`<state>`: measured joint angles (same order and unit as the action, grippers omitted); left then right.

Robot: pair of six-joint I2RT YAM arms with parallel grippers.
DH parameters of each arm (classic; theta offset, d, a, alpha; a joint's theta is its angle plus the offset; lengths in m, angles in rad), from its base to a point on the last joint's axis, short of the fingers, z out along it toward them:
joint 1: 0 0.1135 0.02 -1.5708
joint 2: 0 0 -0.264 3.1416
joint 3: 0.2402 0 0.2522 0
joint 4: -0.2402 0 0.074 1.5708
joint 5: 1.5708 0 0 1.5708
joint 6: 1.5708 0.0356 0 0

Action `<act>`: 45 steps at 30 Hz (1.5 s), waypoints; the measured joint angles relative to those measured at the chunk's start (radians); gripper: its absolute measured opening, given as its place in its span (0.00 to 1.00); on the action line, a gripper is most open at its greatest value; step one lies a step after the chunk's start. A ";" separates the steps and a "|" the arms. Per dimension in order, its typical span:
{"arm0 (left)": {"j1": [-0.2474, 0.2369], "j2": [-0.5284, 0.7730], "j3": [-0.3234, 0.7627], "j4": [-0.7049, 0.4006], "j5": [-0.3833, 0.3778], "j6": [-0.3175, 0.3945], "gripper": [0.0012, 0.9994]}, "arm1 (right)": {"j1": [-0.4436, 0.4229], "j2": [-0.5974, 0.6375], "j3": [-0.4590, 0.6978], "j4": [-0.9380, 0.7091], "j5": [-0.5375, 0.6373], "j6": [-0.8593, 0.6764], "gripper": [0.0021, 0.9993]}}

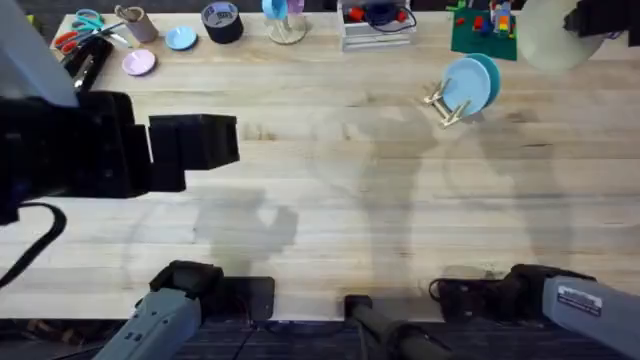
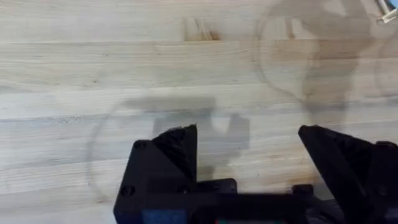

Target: Pick up the plates from the table one by one and place each into a slot on the dish rack.

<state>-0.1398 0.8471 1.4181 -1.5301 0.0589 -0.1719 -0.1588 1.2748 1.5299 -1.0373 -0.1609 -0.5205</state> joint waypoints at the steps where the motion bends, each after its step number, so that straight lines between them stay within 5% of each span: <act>1: 0.000 0.000 0.000 0.000 0.000 0.000 0.99 | 0.006 0.003 0.000 -0.004 -0.001 0.000 0.03; 32: 0.000 0.000 0.000 0.000 -0.001 0.000 0.99 | 0.053 0.145 -0.006 -0.021 -0.001 0.019 0.03; 45: 0.000 0.000 0.000 0.000 -0.003 0.000 0.99 | 0.071 0.154 -0.129 0.066 -0.004 0.019 0.03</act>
<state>-0.1398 0.8471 1.4181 -1.5302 0.0555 -0.1719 -0.0879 1.4288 1.4013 -0.9712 -0.1646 -0.5018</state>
